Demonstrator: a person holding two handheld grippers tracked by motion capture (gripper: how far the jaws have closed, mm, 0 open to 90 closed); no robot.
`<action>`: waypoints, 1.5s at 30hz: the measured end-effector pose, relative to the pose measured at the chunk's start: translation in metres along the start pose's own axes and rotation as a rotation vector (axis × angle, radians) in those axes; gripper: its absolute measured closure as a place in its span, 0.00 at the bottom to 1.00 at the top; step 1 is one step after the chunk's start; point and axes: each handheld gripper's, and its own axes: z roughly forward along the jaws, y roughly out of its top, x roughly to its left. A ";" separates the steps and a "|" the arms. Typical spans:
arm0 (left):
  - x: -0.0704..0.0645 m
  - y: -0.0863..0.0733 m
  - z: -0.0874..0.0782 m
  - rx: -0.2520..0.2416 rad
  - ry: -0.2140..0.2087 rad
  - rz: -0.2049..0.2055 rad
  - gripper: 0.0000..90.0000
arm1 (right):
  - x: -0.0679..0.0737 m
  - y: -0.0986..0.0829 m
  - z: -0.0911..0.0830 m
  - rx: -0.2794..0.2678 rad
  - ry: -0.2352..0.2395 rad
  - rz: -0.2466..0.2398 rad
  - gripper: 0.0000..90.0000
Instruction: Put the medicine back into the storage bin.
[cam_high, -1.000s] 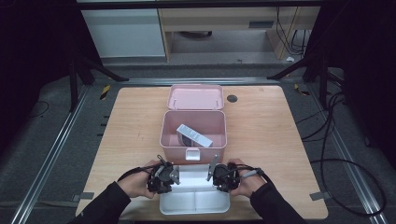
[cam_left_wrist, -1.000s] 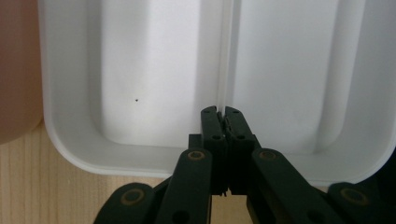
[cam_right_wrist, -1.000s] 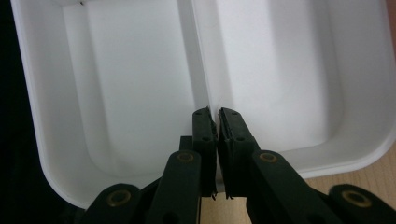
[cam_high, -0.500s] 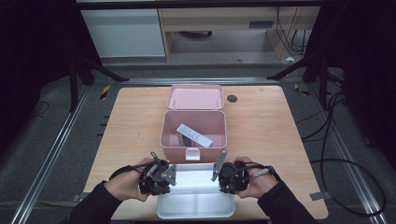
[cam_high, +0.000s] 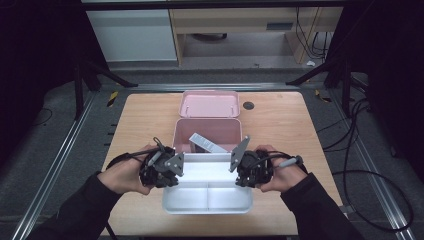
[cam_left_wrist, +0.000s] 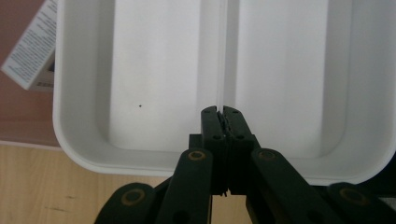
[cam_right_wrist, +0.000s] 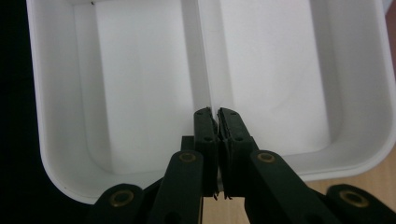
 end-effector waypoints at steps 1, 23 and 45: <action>0.005 0.000 -0.002 0.000 0.001 -0.002 0.99 | -0.004 0.001 -0.002 0.000 -0.003 -0.001 0.97; 0.109 0.004 -0.013 0.003 0.018 0.003 0.99 | -0.106 0.019 -0.015 -0.051 -0.070 -0.026 0.97; 0.162 -0.001 0.038 0.071 -0.020 -0.027 0.97 | -0.145 0.017 0.027 0.014 -0.081 0.009 0.97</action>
